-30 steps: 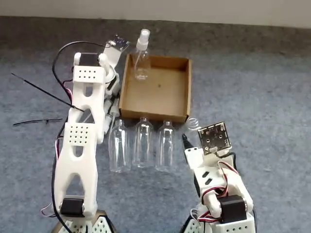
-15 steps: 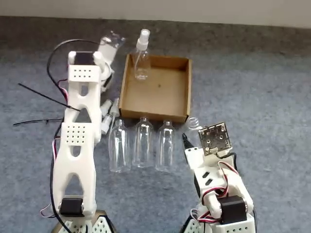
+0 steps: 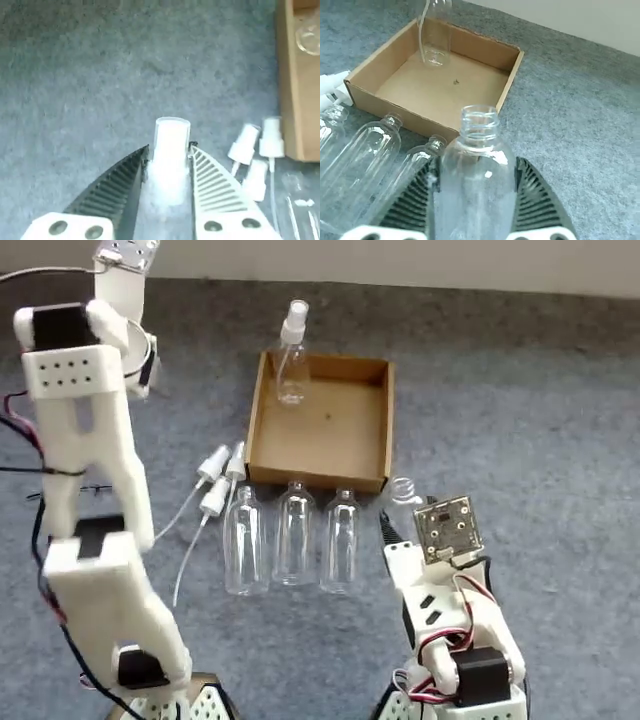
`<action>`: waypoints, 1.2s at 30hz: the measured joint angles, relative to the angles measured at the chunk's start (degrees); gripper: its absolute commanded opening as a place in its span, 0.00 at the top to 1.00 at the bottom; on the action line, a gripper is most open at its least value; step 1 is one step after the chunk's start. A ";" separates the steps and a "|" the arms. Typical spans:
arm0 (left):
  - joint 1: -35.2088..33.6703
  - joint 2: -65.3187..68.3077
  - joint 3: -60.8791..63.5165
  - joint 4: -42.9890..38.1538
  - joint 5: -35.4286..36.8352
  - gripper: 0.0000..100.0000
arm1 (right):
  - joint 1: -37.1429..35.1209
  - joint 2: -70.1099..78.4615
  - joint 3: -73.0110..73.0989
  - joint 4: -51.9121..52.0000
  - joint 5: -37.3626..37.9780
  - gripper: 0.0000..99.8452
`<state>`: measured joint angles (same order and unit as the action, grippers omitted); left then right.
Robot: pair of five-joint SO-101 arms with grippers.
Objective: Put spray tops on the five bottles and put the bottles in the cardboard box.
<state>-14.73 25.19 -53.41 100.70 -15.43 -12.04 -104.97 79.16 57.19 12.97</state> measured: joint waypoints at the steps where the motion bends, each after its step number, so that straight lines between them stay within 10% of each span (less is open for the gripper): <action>1: 0.62 -5.54 5.63 0.00 0.18 0.99 | -0.18 0.00 -0.26 -0.18 0.00 1.00; 13: 30.59 -60.66 34.81 -6.07 9.14 1.00 | -15.30 1.41 1.49 -16.09 -8.97 1.00; 36: 47.12 -63.30 59.69 -50.64 17.32 0.99 | -27.43 1.67 3.43 -24.79 -9.23 1.00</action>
<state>32.40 -38.11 6.29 50.07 1.89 -39.47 -103.30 82.59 32.40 3.74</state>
